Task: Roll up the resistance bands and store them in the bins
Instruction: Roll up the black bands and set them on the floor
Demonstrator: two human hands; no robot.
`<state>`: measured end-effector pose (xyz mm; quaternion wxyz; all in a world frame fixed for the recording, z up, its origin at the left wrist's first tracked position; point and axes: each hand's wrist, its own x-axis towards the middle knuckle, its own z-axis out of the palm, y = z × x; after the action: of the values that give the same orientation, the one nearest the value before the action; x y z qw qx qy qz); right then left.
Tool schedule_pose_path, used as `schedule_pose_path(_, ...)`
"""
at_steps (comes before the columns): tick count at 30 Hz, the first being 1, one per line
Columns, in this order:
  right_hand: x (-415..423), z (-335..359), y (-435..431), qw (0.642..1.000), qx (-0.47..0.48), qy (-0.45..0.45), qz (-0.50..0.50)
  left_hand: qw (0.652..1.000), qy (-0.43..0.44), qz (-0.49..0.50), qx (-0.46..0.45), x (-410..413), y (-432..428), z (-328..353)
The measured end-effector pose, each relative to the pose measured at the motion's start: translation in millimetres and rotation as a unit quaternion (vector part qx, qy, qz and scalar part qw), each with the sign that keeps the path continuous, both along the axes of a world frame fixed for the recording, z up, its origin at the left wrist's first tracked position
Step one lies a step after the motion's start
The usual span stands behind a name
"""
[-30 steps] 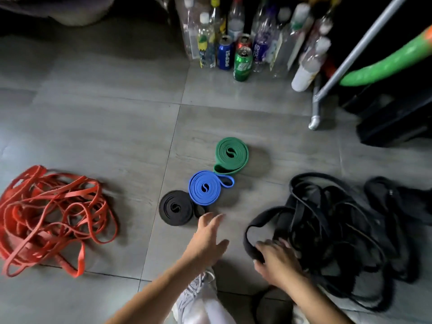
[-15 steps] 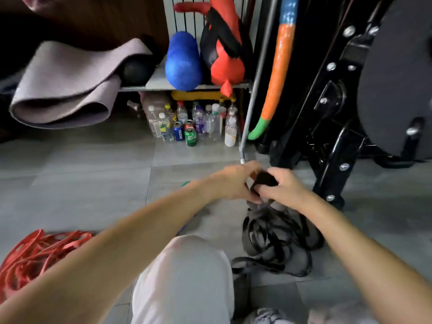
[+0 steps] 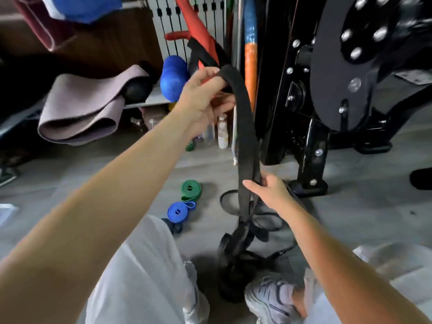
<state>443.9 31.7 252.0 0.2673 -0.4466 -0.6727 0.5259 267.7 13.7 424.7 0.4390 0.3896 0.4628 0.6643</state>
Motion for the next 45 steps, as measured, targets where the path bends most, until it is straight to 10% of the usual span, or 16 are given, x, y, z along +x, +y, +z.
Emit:
schedule_pose_path(7,-9.0,37.4,-11.9,0.992,-0.062,0.109,-0.026,0.998,0.002,0.061,-0.025,-41.4,-26.4,9.8)
schedule_pose_path(19,-18.4,220.0,13.8,0.955,0.209,0.211,0.004,0.996,0.034,0.087,-0.012,-54.0,-67.3,12.7)
schedule_pose_path(34,-7.8,24.7,-14.4,0.97,-0.023,-0.211,0.118,0.97,0.181,0.045,-0.157,-41.5,-101.9,-45.3)
schedule_pose_path(45,-44.4,48.6,-34.8,0.984,0.08,0.009,0.157,0.953,0.234,-0.027,-0.19,-23.1,-97.2,-70.7)
